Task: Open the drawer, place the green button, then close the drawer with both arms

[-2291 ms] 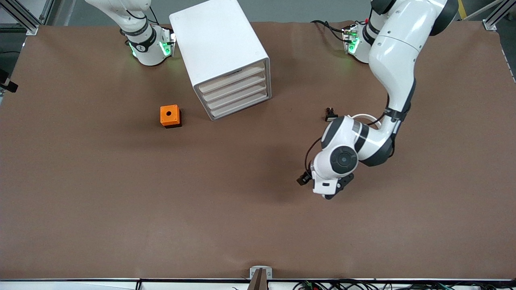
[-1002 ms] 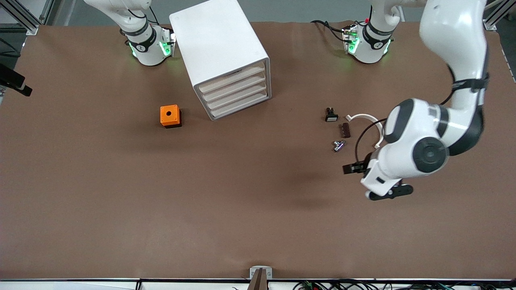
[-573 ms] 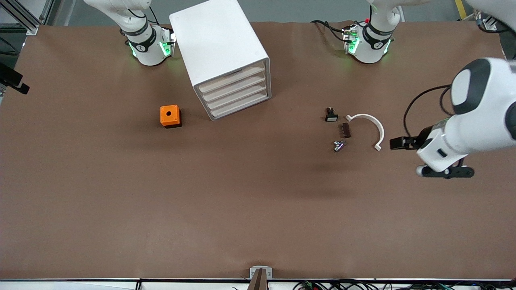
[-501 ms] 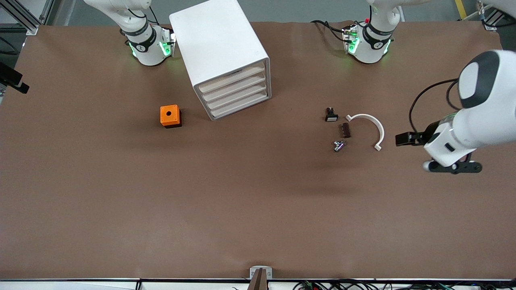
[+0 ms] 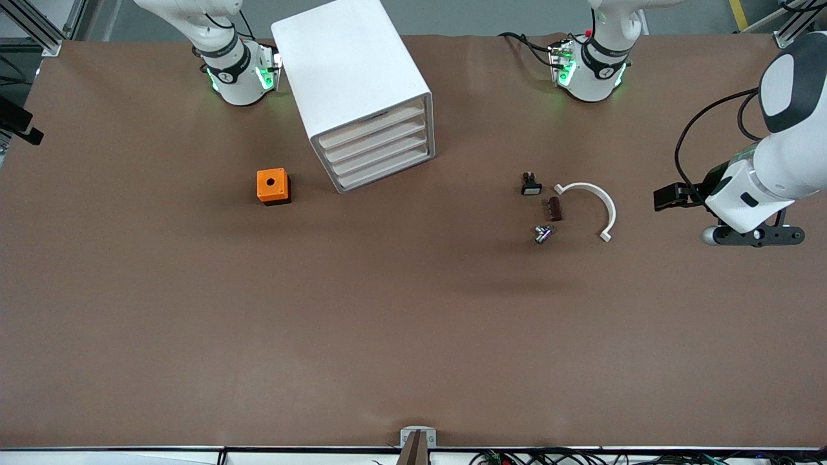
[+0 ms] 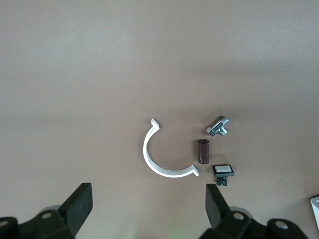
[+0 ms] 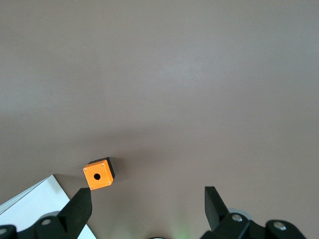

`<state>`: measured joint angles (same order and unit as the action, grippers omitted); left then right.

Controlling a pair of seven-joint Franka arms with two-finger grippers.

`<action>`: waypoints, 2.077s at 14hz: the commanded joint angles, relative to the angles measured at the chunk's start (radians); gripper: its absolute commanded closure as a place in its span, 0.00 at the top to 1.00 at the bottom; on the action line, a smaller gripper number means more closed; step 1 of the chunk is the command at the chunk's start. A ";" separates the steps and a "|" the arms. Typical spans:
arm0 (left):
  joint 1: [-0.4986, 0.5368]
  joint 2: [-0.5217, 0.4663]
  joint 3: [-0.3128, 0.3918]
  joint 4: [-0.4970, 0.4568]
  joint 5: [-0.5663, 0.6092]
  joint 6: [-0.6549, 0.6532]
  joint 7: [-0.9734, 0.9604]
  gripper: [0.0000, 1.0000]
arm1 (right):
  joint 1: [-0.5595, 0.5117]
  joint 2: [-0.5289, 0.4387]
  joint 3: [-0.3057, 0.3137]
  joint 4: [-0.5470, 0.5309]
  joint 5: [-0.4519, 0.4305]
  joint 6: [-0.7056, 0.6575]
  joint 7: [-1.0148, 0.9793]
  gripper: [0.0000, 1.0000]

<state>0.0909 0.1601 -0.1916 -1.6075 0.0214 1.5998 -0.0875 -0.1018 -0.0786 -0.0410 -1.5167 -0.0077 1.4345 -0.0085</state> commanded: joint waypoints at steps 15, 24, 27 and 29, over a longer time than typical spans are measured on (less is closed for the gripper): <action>-0.132 -0.109 0.175 -0.077 0.008 0.012 0.066 1.00 | -0.016 -0.024 -0.005 -0.023 0.061 0.012 0.012 1.00; -0.139 -0.272 0.241 -0.235 0.005 0.066 0.101 1.00 | -0.013 -0.024 -0.002 -0.023 0.060 0.010 0.010 1.00; -0.093 -0.280 0.193 -0.233 -0.011 0.068 0.101 1.00 | -0.012 -0.024 0.001 -0.022 0.052 0.012 0.010 1.00; -0.076 -0.280 0.176 -0.227 -0.011 0.069 0.101 1.00 | -0.010 -0.024 0.001 -0.023 0.048 0.012 0.009 1.00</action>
<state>-0.0162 -0.0952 0.0154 -1.8131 0.0198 1.6489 -0.0007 -0.1096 -0.0786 -0.0452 -1.5174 0.0396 1.4397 -0.0050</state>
